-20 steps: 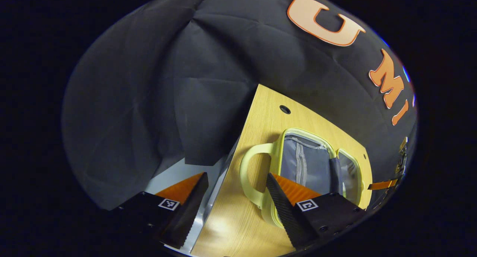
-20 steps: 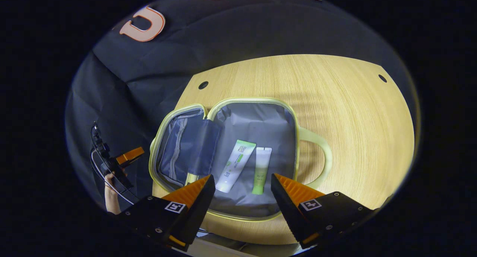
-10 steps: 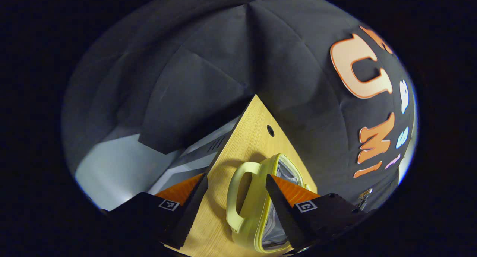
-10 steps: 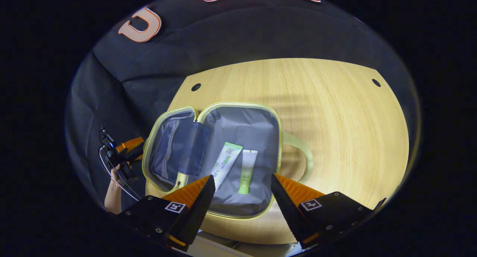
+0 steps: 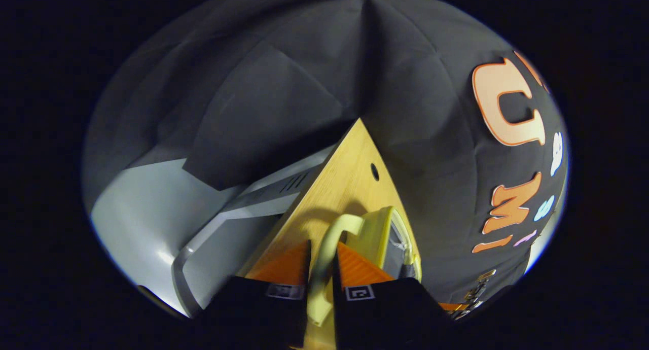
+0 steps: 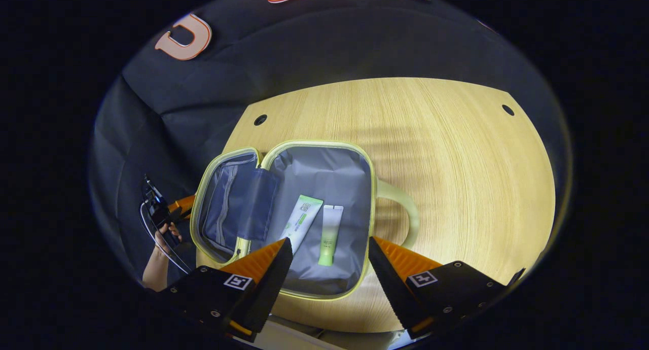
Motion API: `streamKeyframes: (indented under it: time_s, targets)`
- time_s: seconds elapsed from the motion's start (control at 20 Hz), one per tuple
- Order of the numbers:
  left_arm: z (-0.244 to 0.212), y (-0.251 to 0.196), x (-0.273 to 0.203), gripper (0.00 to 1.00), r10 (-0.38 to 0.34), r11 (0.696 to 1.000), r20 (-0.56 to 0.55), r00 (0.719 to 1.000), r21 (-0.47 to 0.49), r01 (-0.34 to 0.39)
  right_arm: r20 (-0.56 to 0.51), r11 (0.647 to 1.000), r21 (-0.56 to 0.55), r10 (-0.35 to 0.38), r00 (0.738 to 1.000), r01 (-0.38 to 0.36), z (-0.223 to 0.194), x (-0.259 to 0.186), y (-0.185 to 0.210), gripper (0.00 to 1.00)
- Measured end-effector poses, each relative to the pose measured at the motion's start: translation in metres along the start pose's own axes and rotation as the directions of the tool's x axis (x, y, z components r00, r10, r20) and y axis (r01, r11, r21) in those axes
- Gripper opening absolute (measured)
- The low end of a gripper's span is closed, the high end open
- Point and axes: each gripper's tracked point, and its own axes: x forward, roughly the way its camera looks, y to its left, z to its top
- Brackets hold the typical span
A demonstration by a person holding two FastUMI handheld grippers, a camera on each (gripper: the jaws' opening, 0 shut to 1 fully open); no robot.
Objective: First open the suitcase, pack the skin care products into it, and then close the suitcase.
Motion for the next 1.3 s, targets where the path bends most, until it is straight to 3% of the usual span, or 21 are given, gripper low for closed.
streamKeyframes:
  time_s: [0.1,0.25,0.4,0.7,1.1,1.2,1.3]
  targets:
    - [0.004,-0.008,-0.002,0.12,0.006,0.999,0.018,1.000,0.033,-0.007,0.008,1.000,-0.002,0.004,1.000,-0.004,0.002,0.000,0.000,0.96]
    - [0.013,-0.030,-0.020,0.12,0.084,0.982,0.049,0.995,0.166,-0.091,0.029,1.000,-0.006,0.010,1.000,-0.010,0.008,-0.003,-0.005,0.96]
    - [0.020,-0.077,-0.047,0.11,0.129,0.937,0.099,0.987,0.313,-0.154,0.049,1.000,-0.013,0.018,0.999,-0.017,0.013,-0.009,-0.011,0.96]
    - [0.008,-0.192,-0.091,0.11,0.213,0.832,0.178,0.961,0.483,-0.274,0.162,0.995,-0.094,0.024,0.986,-0.009,0.036,-0.041,-0.040,0.96]
    - [-0.100,-0.353,-0.089,0.11,0.250,0.624,0.210,0.945,0.711,-0.323,0.340,0.990,-0.144,0.040,0.939,0.010,0.070,-0.106,-0.109,0.96]
    - [-0.130,-0.381,-0.079,0.11,0.243,0.607,0.207,0.948,0.730,-0.315,0.389,0.987,-0.160,0.042,0.920,0.022,0.075,-0.128,-0.126,0.96]
    - [-0.169,-0.407,-0.063,0.12,0.214,0.622,0.156,0.964,0.740,-0.257,0.428,0.986,-0.165,0.038,0.903,0.037,0.078,-0.151,-0.147,0.96]
